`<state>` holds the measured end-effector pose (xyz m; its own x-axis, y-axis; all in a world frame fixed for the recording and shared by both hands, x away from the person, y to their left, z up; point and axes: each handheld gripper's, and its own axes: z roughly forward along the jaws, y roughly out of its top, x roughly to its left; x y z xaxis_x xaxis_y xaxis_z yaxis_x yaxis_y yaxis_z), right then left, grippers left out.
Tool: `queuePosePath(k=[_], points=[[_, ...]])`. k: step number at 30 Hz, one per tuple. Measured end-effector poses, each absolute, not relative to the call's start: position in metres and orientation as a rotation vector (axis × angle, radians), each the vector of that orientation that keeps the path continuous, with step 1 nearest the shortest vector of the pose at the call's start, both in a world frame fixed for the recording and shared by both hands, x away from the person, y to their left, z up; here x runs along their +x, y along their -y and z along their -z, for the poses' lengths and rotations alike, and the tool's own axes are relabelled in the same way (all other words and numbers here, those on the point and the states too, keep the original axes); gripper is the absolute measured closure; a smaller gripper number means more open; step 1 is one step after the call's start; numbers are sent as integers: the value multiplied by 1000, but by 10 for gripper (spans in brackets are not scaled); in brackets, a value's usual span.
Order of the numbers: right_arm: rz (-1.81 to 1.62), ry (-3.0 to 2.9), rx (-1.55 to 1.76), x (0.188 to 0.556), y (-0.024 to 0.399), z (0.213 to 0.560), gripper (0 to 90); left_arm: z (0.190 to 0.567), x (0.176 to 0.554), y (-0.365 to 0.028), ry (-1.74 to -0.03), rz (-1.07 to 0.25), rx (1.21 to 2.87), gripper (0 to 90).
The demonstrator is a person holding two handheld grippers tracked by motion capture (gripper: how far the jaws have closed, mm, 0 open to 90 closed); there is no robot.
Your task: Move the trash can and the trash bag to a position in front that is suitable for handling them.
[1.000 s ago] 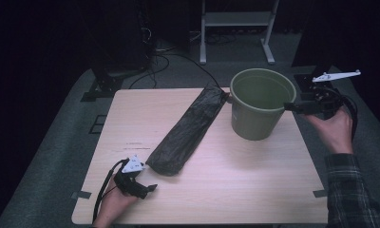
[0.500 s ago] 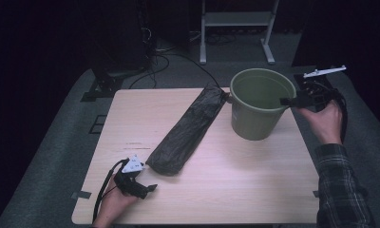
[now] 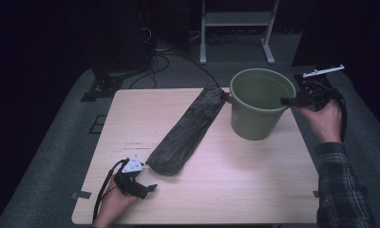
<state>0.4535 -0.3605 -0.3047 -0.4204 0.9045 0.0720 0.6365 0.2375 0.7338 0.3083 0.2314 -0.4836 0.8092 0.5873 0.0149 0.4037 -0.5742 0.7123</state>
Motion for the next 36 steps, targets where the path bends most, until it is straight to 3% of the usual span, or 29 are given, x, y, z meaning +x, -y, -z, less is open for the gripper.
queuePosePath(k=[7,14,22,27,36], points=[[-1013,-2159,1428,454,361,304,296,484,308,-231,-726,-323,2258,0],[-1038,-2204,1392,453,358,301,465,484,308,-231,-726,-323,2259,0],[-1036,-2232,1382,453,353,300,519,484,308,-231,-727,-322,2258,0],[-1041,-2263,1343,452,348,299,652,484,308,-231,-729,-322,2254,0],[-1019,-2311,1291,452,341,298,735,484,308,-231,-725,-324,2258,0]])
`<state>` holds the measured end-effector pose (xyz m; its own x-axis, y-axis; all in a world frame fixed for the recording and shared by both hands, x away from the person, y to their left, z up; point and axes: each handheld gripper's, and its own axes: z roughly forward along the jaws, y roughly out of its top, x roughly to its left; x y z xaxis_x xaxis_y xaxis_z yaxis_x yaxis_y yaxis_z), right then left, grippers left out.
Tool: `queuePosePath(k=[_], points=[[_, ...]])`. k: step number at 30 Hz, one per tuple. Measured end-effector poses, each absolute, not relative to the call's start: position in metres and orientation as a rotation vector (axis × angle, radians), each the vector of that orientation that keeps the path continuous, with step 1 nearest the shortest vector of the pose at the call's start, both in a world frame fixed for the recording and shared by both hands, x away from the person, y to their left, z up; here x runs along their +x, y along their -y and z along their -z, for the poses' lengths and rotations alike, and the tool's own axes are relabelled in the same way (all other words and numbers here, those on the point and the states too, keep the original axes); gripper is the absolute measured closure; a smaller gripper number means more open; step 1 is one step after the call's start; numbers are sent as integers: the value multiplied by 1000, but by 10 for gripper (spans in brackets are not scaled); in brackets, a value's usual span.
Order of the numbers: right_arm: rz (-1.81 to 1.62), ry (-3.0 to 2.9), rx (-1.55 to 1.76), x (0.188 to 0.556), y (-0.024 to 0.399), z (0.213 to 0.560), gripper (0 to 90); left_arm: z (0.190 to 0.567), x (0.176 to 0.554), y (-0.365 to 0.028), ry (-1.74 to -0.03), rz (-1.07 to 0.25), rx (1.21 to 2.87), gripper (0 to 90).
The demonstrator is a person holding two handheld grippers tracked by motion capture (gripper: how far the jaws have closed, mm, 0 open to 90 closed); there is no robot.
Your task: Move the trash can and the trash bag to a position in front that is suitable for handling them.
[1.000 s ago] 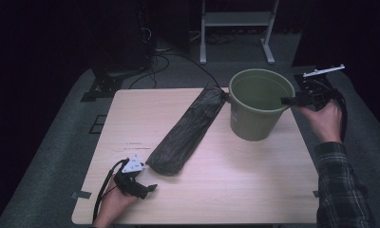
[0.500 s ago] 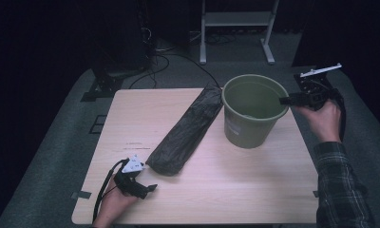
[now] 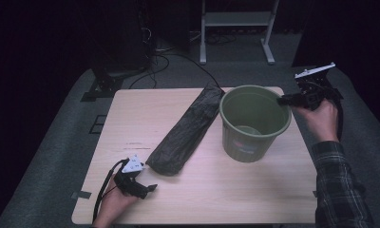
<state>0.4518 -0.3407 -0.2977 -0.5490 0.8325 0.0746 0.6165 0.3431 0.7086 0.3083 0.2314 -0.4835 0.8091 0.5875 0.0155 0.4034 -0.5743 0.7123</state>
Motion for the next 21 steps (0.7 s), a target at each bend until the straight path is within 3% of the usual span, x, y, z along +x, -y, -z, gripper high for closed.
queuePosePath(k=[4,21], points=[[-1022,-2326,1254,451,336,298,798,484,308,-231,-725,-324,2258,0],[-1007,-2401,1131,447,311,297,803,484,309,-231,-721,-322,2260,0]])
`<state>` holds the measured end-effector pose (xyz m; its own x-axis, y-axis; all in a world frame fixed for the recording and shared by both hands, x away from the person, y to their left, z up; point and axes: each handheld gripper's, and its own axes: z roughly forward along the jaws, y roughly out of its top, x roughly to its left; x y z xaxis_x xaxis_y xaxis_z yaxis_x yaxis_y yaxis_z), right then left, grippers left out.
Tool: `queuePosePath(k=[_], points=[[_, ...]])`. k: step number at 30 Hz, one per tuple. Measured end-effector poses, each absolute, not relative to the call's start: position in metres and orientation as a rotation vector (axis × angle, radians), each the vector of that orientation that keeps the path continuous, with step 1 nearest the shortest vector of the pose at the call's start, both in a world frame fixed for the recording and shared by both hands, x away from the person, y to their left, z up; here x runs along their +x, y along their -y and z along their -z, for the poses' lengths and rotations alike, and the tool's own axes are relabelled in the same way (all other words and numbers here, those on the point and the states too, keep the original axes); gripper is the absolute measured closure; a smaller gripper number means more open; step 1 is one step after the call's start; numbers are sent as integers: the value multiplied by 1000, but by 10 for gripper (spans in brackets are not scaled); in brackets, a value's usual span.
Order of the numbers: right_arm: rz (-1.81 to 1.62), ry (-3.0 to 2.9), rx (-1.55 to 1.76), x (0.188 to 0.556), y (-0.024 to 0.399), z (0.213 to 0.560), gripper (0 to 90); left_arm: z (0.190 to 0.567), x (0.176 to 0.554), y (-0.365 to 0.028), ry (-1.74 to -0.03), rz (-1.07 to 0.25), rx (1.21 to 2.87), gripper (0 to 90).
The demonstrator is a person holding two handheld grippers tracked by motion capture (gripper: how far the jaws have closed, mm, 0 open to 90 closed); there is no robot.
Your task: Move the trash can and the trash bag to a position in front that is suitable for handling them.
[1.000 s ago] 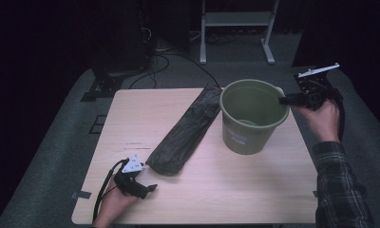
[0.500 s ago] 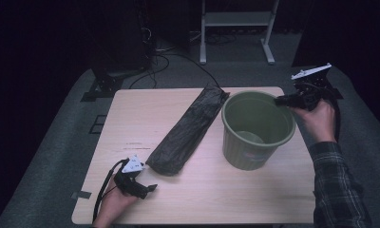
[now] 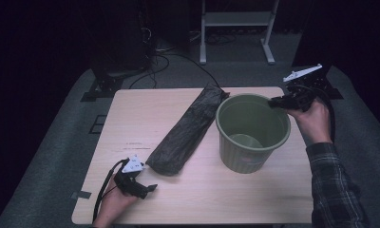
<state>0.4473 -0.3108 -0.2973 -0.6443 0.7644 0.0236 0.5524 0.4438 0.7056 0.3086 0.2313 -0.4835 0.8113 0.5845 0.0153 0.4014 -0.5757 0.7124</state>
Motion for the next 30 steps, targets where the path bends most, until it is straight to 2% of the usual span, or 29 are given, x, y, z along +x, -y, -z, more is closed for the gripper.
queuePosePath(k=[30], points=[[-1055,-2558,830,423,212,297,804,484,309,-231,-719,-319,2258,0]])
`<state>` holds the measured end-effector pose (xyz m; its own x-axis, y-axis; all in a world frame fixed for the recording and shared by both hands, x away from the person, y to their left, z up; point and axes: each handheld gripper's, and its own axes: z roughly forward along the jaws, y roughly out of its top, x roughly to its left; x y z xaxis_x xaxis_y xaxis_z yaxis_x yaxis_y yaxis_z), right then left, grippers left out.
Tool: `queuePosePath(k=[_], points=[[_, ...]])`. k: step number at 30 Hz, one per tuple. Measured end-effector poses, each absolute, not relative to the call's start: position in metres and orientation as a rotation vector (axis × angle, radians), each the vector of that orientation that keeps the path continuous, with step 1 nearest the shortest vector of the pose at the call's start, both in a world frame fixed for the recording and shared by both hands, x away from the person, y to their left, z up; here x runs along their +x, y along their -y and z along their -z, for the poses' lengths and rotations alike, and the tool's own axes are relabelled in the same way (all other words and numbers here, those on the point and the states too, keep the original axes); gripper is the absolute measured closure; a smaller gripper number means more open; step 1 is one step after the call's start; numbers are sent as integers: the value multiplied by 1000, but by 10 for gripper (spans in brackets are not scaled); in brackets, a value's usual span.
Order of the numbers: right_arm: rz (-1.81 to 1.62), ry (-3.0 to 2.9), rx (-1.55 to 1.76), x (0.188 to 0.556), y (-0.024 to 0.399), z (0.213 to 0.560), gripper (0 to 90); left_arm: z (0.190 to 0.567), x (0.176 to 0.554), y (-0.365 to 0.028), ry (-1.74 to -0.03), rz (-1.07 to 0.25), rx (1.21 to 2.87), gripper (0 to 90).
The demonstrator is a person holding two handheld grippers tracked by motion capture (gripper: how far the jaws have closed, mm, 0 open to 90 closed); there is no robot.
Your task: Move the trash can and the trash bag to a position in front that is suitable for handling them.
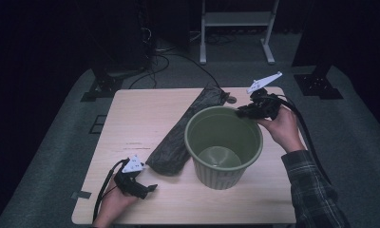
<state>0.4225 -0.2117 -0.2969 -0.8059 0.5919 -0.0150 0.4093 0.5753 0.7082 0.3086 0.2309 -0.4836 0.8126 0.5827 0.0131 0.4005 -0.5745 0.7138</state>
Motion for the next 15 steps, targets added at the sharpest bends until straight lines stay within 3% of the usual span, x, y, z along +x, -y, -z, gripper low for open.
queuePosePath(k=[15], points=[[-1070,-2602,744,418,179,297,800,484,309,-231,-719,-317,2256,0]])
